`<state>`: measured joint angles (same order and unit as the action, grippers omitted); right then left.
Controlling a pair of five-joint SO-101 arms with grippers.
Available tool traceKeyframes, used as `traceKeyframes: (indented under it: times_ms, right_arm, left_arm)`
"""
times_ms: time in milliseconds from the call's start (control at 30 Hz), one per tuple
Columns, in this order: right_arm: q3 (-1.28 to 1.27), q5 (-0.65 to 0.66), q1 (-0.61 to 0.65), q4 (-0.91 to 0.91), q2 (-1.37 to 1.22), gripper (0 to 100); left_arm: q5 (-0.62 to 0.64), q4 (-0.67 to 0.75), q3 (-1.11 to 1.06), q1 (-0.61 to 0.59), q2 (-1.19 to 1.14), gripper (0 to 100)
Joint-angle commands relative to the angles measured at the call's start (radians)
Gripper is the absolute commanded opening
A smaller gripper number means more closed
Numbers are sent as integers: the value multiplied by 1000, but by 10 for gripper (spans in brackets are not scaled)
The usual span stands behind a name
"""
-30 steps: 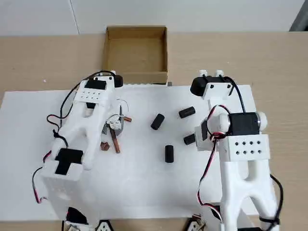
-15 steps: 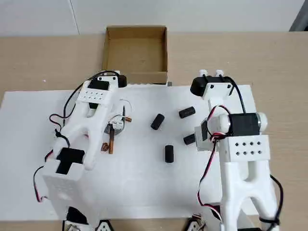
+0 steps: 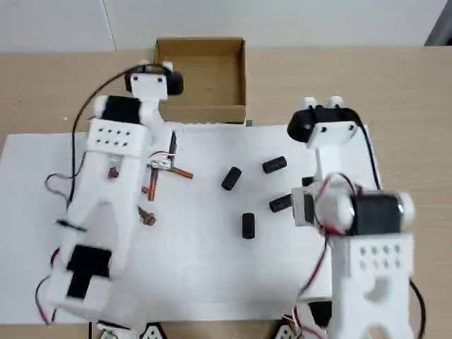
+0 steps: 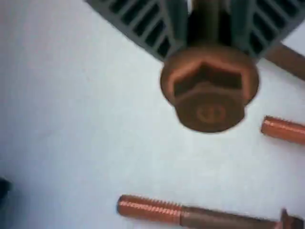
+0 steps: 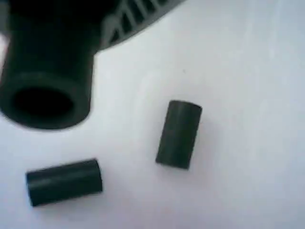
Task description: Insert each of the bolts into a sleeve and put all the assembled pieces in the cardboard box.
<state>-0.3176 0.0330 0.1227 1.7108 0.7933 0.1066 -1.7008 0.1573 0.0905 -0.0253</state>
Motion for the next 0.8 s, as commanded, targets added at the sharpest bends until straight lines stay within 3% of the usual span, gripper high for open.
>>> traceKeyframes:
  times_ms: [0, 267, 567, 767]
  right_arm:
    - [43, 11, -12, 8, 124, 4]
    - [-132, 0, -10, -16, 341, 4]
    - [-479, -135, -2, -317, 613, 4]
    - [-667, -140, 173, -417, 723, 3]
  left_arm:
    - [-54, -8, 47, 14, 190, 5]
    - [-75, 63, -150, 130, 494, 5]
    - [107, 551, -748, 161, 918, 5]
    - [189, 804, -1024, 163, 1178, 5]
